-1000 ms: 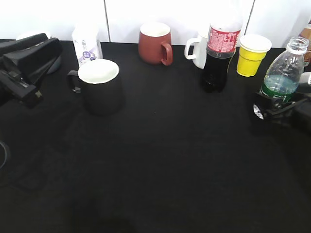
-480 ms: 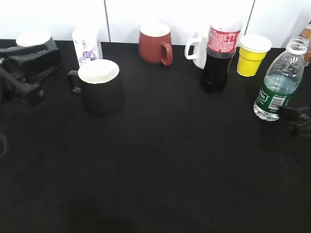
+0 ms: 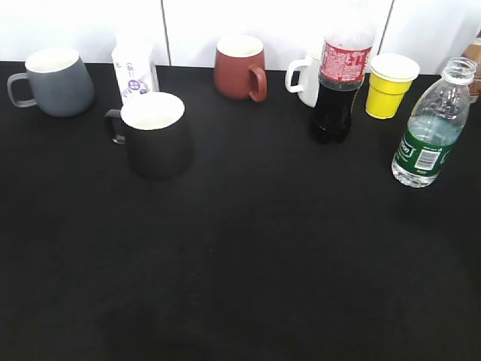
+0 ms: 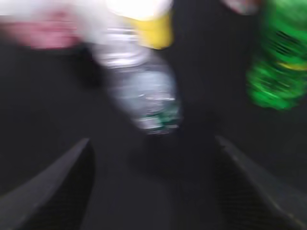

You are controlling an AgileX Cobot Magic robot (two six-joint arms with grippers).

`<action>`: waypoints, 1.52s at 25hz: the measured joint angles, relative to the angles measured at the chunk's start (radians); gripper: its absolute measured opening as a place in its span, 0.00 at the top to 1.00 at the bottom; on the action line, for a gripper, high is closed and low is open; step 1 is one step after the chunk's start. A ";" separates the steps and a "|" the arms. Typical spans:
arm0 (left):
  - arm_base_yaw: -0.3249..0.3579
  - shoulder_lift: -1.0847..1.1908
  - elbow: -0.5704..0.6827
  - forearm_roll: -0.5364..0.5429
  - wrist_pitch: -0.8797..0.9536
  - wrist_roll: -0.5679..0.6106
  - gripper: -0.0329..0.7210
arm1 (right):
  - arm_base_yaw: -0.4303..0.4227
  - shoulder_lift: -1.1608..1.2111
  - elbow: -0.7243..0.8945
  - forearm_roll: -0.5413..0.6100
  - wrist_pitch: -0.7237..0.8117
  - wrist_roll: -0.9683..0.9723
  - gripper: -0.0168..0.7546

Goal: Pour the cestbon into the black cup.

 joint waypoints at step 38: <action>-0.006 -0.774 0.255 -0.137 0.436 0.219 0.64 | 0.000 -0.855 0.257 -0.330 0.400 0.192 0.26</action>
